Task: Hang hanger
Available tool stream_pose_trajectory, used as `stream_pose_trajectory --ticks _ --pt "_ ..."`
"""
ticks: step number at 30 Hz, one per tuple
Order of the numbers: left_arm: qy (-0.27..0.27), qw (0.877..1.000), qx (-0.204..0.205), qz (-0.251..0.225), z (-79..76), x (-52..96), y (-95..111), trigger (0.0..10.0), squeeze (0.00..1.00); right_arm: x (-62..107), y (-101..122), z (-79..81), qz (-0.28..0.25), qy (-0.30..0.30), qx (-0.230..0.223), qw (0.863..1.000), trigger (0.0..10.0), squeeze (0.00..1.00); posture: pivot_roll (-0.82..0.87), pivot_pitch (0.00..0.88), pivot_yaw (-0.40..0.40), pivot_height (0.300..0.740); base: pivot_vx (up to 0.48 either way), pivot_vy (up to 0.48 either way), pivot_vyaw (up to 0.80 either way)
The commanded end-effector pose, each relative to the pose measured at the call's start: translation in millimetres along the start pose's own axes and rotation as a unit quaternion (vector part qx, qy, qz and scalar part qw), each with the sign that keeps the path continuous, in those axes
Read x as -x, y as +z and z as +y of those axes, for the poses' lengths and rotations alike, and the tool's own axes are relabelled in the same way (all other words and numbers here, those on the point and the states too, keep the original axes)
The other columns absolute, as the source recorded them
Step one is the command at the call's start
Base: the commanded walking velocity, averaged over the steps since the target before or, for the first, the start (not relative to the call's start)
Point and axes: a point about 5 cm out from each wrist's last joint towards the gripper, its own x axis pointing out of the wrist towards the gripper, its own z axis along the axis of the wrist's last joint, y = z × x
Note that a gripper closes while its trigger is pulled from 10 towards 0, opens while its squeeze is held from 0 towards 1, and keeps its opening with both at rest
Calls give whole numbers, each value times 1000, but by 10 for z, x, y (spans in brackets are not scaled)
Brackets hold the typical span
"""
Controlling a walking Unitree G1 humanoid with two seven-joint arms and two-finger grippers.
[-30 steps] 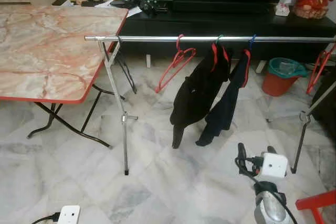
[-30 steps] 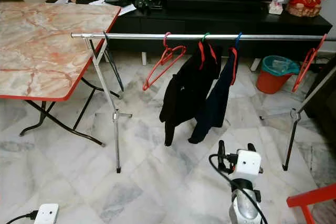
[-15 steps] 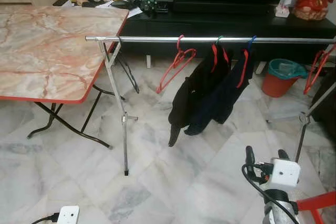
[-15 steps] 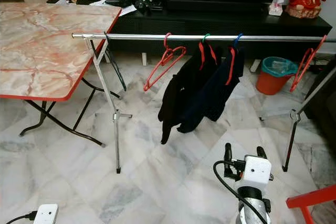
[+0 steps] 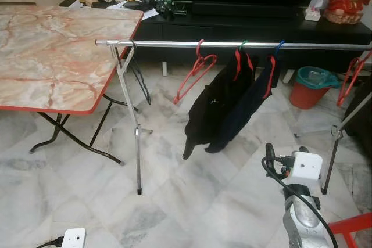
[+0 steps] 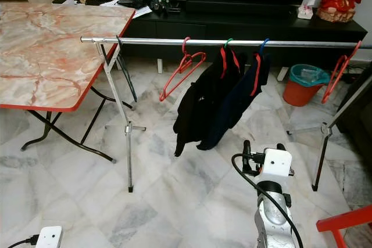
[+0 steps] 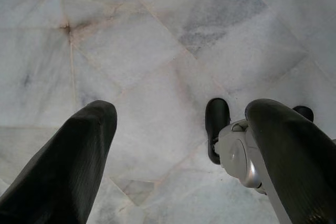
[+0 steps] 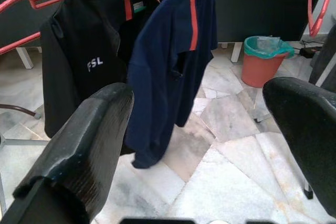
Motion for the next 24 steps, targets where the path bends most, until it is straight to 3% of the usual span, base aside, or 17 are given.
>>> stream_pose_trajectory --ticks 1,24 --pt "0 1000 2 3 5 0 -2 10000 0 -28 22 38 0 3 -3 1000 10000 0 -88 0 -36 740 0 0 0" --pt "-8 1000 -5 0 0 -4 25 10000 0 -122 51 63 4 1 -7 1000 10000 0 -83 0 -39 740 0 0 0"
